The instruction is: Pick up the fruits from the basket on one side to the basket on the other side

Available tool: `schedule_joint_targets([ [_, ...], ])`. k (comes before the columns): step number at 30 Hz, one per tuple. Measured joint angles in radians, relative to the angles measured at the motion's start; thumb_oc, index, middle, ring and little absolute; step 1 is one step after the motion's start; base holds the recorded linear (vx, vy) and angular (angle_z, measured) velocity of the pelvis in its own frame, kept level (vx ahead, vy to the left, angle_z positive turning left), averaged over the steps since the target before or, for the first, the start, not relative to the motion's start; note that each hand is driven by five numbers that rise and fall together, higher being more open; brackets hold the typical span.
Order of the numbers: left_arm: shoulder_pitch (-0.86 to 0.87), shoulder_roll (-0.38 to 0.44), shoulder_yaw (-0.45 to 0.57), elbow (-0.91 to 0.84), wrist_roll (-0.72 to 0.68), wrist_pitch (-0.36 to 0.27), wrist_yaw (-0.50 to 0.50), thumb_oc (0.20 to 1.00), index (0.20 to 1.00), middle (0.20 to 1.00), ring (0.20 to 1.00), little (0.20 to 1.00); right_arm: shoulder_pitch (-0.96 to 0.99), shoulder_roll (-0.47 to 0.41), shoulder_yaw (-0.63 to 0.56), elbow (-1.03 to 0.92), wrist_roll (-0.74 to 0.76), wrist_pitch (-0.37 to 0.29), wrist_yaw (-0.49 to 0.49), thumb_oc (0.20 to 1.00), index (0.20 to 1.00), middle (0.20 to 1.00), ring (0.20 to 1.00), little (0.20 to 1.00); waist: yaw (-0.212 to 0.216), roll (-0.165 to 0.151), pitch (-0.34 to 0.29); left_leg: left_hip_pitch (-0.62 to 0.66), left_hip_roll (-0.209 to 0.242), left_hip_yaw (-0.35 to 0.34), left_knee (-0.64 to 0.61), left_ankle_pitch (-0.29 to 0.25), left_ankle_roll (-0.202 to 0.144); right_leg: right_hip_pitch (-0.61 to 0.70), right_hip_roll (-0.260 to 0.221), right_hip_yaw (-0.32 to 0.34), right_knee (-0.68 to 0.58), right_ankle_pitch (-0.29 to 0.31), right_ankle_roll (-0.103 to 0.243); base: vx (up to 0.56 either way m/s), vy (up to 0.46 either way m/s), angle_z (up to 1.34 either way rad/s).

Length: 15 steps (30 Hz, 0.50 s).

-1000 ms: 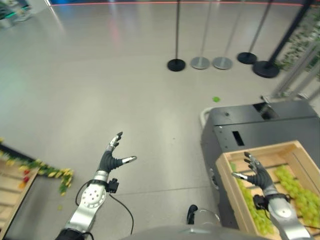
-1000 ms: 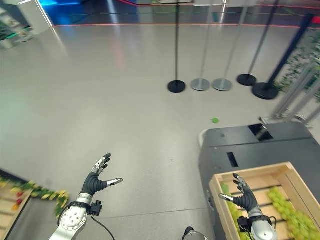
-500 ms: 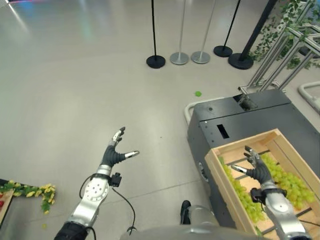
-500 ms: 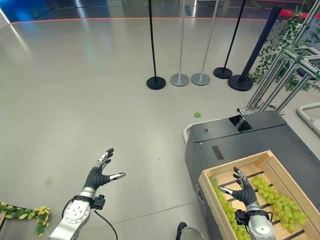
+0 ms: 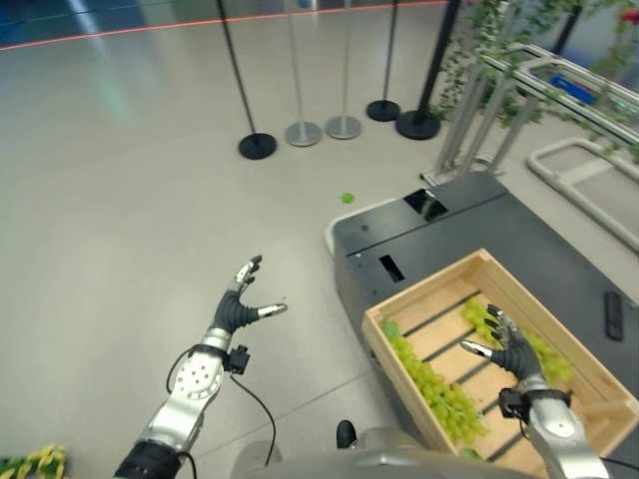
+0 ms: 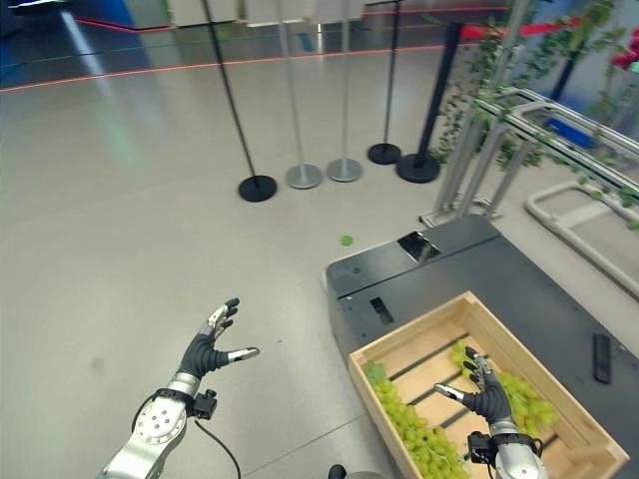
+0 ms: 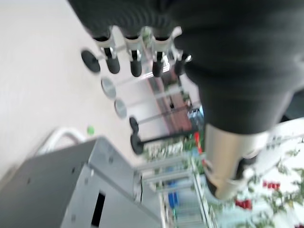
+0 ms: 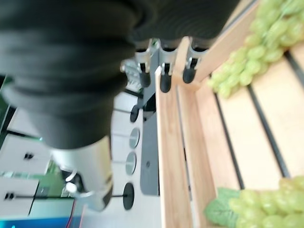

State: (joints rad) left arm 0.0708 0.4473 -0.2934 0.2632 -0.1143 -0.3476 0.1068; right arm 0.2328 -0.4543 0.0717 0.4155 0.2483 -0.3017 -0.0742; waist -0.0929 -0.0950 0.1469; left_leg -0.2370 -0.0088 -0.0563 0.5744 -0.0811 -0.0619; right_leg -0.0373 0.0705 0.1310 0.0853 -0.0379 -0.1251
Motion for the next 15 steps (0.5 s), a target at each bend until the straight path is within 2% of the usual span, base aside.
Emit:
schedule_joint_targets([
  [1, 0.005, 0.006, -0.003, 0.004, 0.0, 0.003, -0.002, 1.0, 1.0, 1.0, 1.0, 1.0, -0.007, 0.014, 0.006, 0.0, 0.0, 0.001, 0.001, 1.0, 1.0, 1.0, 1.0, 1.0, 0.011, -0.027, 0.005, 0.014, -0.039, -0.058, -0.149, -0.006, 0.014, 0.024, -0.004, 0.054, -0.036, 0.016, 0.019, 0.19, 0.164, -1.53],
  [2, 0.02, 0.022, -0.003, 0.003, 0.001, 0.003, -0.004, 1.0, 1.0, 1.0, 1.0, 1.0, -0.05, 0.006, 0.035, 0.003, 0.0, 0.0, -0.002, 1.0, 1.0, 1.0, 1.0, 1.0, 0.06, -0.028, 0.008, 0.002, -0.071, -0.196, -0.306, -0.007, 0.002, 0.035, 0.017, 0.146, -0.054, 0.035, 0.024, 0.22, 0.224, -2.1],
  [3, 0.031, 0.035, -0.005, 0.012, 0.001, 0.003, -0.006, 1.0, 1.0, 1.0, 1.0, 1.0, -0.081, 0.003, 0.05, 0.007, -0.002, 0.0, 0.002, 1.0, 1.0, 1.0, 1.0, 1.0, 0.092, -0.024, 0.009, 0.027, -0.09, -0.359, -0.414, 0.009, 0.009, 0.023, 0.031, 0.209, -0.041, 0.029, 0.032, 0.11, 0.17, -2.57],
  [4, 0.034, 0.035, -0.01, 0.028, 0.001, 0.01, -0.008, 1.0, 1.0, 1.0, 1.0, 1.0, -0.111, -0.013, 0.06, 0.01, -0.002, -0.008, 0.003, 1.0, 1.0, 1.0, 1.0, 1.0, 0.092, 0.008, 0.016, 0.016, -0.096, -0.459, -0.455, 0.025, 0.0, 0.032, 0.062, 0.257, -0.042, 0.023, 0.032, 0.08, 0.215, -2.02],
  [5, 0.031, 0.034, -0.013, 0.031, 0.002, 0.008, -0.013, 1.0, 1.0, 1.0, 1.0, 1.0, -0.12, -0.016, 0.06, 0.012, -0.002, -0.009, 0.004, 1.0, 1.0, 1.0, 1.0, 1.0, 0.105, 0.028, 0.015, 0.013, -0.088, -0.48, -0.456, 0.041, -0.012, 0.031, 0.074, 0.259, -0.035, 0.022, 0.01, 0.05, 0.256, -1.77],
  [6, 0.02, 0.033, -0.03, 0.039, 0.001, 0.008, -0.013, 1.0, 1.0, 1.0, 1.0, 1.0, -0.111, -0.029, 0.061, 0.022, -0.003, -0.009, 0.007, 1.0, 1.0, 1.0, 1.0, 1.0, 0.093, 0.069, 0.012, -0.012, -0.076, -0.464, -0.428, 0.059, -0.001, 0.042, 0.1, 0.289, -0.038, 0.01, 0.016, 0.01, 0.311, -1.22],
  [8, 0.01, 0.029, -0.043, 0.036, 0.001, 0.007, -0.014, 1.0, 1.0, 1.0, 1.0, 1.0, -0.09, -0.042, 0.061, 0.032, -0.008, -0.006, 0.012, 1.0, 1.0, 1.0, 1.0, 1.0, 0.096, 0.087, 0.011, -0.012, -0.067, -0.435, -0.399, 0.067, 0.007, 0.035, 0.109, 0.318, -0.009, -0.015, 0.029, -0.05, 0.319, -1.34],
  [9, 0.012, 0.029, -0.045, 0.033, 0.001, 0.007, -0.014, 1.0, 1.0, 1.0, 1.0, 1.0, -0.09, -0.043, 0.062, 0.035, -0.013, -0.005, 0.014, 1.0, 1.0, 1.0, 1.0, 1.0, 0.103, 0.096, 0.011, -0.002, -0.066, -0.386, -0.405, 0.106, -0.012, 0.039, 0.098, 0.316, 0.012, -0.054, 0.074, -0.1, 0.458, -1.43],
  [10, -0.017, 0.029, -0.055, 0.041, 0.001, 0.009, -0.013, 1.0, 1.0, 1.0, 1.0, 1.0, -0.073, -0.04, 0.062, 0.035, -0.019, -0.004, 0.011, 1.0, 1.0, 1.0, 1.0, 1.0, 0.078, 0.075, 0.021, 0.016, -0.075, -0.347, -0.405, 0.109, 0.01, 0.017, 0.075, 0.332, 0.037, -0.054, 0.076, -0.15, 0.595, -1.83],
  [11, -0.043, 0.033, -0.07, 0.036, 0.001, 0.009, -0.01, 1.0, 1.0, 1.0, 1.0, 1.0, -0.074, -0.04, 0.061, 0.035, -0.031, -0.003, 0.012, 1.0, 1.0, 1.0, 1.0, 1.0, 0.081, 0.059, 0.027, 0.029, -0.078, -0.267, -0.433, 0.114, 0.046, -0.004, 0.048, 0.368, 0.045, -0.062, 0.108, -0.15, 0.437, -1.78],
  [12, -0.047, 0.034, -0.074, 0.033, 0.0, 0.008, -0.006, 1.0, 1.0, 1.0, 1.0, 1.0, -0.08, -0.039, 0.061, 0.034, -0.032, 0.001, 0.013, 1.0, 1.0, 1.0, 1.0, 1.0, 0.098, 0.058, 0.031, 0.033, -0.068, -0.21, -0.452, 0.117, 0.063, -0.015, 0.036, 0.38, 0.056, -0.077, 0.152, -0.18, 0.383, -1.98],
  [13, -0.059, 0.031, -0.075, 0.035, 0.001, 0.007, -0.007, 1.0, 1.0, 1.0, 1.0, 1.0, -0.084, -0.039, 0.06, 0.023, -0.033, 0.003, 0.013, 1.0, 1.0, 1.0, 1.0, 1.0, 0.105, 0.058, 0.033, 0.039, -0.074, -0.188, -0.476, 0.124, 0.074, -0.036, 0.014, 0.371, 0.094, -0.099, 0.197, -0.22, 0.36, -1.75],
  [14, -0.092, 0.028, -0.079, 0.035, 0.0, 0.007, -0.001, 1.0, 1.0, 1.0, 1.0, 1.0, -0.083, -0.034, 0.062, 0.021, -0.034, 0.003, 0.013, 1.0, 1.0, 1.0, 1.0, 1.0, 0.077, 0.053, 0.037, 0.033, -0.092, -0.161, -0.469, 0.12, 0.096, -0.046, -0.036, 0.36, 0.089, -0.093, 0.221, -0.17, 0.213, -1.7],
  [15, -0.11, 0.03, -0.078, 0.035, 0.001, 0.008, 0.004, 1.0, 1.0, 1.0, 1.0, 1.0, -0.107, -0.028, 0.07, 0.017, -0.038, 0.005, 0.011, 1.0, 1.0, 1.0, 1.0, 1.0, 0.082, 0.05, 0.044, 0.025, -0.09, -0.11, -0.47, 0.118, 0.11, -0.07, -0.05, 0.376, 0.067, -0.071, 0.248, -0.23, 0.266, -1.89],
])
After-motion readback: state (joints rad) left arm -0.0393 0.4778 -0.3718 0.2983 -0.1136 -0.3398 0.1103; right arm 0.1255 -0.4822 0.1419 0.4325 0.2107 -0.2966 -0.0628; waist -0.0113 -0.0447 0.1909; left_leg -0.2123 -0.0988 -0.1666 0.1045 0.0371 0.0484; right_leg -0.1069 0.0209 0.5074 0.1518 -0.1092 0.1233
